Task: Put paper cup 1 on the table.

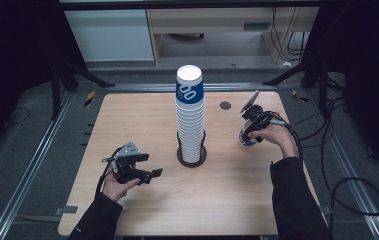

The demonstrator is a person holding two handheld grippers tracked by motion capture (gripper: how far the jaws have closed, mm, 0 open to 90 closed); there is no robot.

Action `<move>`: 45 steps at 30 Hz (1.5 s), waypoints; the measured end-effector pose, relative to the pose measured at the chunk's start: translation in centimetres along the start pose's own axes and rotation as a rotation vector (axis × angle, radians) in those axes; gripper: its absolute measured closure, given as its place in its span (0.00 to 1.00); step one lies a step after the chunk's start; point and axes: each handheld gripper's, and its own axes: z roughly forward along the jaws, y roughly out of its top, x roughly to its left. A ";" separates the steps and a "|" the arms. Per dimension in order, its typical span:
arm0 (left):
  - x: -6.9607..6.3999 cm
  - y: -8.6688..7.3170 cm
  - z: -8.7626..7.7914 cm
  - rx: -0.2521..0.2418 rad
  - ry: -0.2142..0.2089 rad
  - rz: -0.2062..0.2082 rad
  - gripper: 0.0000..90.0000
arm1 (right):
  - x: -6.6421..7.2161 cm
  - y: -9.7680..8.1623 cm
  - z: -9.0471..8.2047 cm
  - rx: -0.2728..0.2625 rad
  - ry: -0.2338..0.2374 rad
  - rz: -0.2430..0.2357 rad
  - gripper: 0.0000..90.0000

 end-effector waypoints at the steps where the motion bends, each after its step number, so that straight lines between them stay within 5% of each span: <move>1: 0.0 0.0 0.0 0.000 0.000 0.000 0.18 | 0.1 0.1 0.2 0.015 -0.004 -0.005 0.17; 14: 0.0 -0.1 0.1 0.006 -0.002 0.002 0.18 | 0.2 0.7 2.5 0.124 0.029 -0.055 0.16; 24: -0.1 -0.1 0.3 0.014 -0.005 0.007 0.18 | -0.1 0.3 3.0 0.101 0.018 -0.082 0.11; 27: -0.1 -0.1 0.3 0.015 -0.006 0.008 0.18 | 0.0 0.4 2.9 0.104 0.023 -0.057 0.08; 31: -0.1 -0.1 0.1 0.007 -0.004 0.002 0.18 | 0.0 0.5 2.0 0.033 0.008 -0.079 0.07; 45: 0.1 -0.1 -0.3 -0.011 0.011 -0.003 0.18 | 0.9 -0.6 -3.2 -0.198 -0.089 -0.031 0.06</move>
